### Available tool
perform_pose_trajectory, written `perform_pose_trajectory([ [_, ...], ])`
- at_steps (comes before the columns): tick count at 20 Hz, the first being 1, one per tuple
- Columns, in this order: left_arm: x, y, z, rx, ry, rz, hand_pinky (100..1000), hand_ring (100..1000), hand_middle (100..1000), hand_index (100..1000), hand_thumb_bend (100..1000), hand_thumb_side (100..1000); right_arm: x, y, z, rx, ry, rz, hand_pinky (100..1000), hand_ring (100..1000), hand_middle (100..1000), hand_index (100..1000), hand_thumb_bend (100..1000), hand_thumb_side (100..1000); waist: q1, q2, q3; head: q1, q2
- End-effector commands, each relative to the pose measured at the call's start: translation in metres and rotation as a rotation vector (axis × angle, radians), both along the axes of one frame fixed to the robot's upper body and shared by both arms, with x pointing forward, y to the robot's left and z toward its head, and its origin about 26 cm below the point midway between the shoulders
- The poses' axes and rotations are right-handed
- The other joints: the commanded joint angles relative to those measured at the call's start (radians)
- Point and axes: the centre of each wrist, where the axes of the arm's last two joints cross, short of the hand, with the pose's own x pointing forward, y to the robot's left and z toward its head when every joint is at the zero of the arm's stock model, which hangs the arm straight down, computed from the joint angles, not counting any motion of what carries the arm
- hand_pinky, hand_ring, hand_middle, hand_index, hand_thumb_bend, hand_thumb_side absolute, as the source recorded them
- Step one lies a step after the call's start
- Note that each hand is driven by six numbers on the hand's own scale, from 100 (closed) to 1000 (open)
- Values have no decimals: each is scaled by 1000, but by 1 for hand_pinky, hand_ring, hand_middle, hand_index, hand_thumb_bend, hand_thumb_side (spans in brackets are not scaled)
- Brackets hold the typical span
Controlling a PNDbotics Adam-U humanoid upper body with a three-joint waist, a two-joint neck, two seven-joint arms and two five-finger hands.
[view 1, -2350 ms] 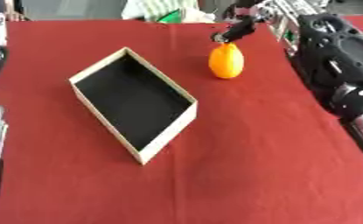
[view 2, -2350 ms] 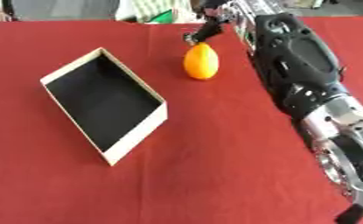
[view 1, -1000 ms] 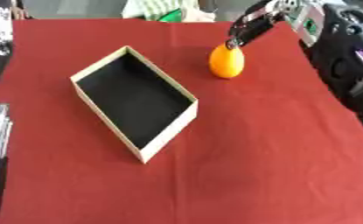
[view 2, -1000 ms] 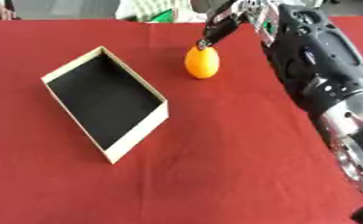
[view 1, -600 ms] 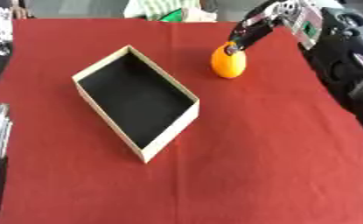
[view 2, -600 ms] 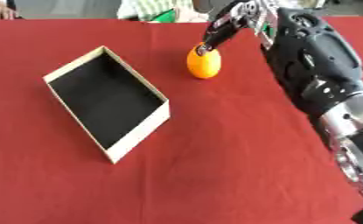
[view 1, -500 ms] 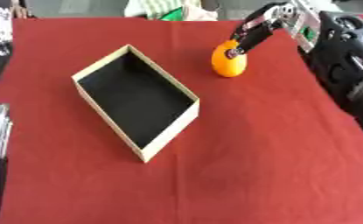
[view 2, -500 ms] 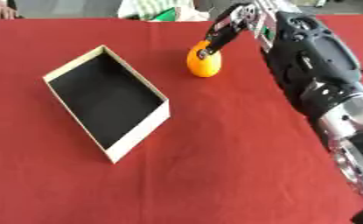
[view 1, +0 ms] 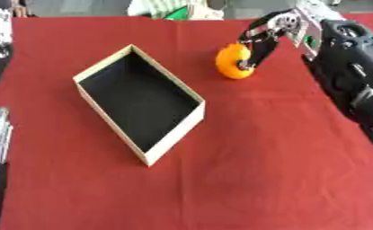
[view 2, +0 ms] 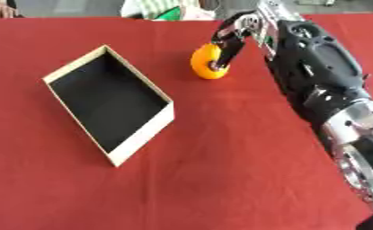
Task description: Pick up objects on the table and place them in the box.
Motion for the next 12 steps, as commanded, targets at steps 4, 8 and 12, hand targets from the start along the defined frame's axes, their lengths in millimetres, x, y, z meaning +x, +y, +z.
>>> perform_pose_trajectory([
  [4, -3, 0, 7, 7, -19, -2, 521, 687, 680, 835, 388, 544, -10, 3, 42, 83, -219, -25, 755, 657, 473, 717, 100, 100, 1, -21, -3, 3, 10],
  [8, -3, 0, 8, 11, -15, -6, 519, 687, 681, 836, 389, 549, -15, 11, 54, 100, -382, -110, 700, 589, 422, 670, 100, 100, 0, -22, -2, 1, 9],
  [12, -3, 1, 7, 10, -10, -3, 518, 687, 681, 836, 389, 551, -23, 21, 71, 129, -449, -106, 696, 576, 409, 663, 100, 100, 0, -23, -3, 1, 11],
])
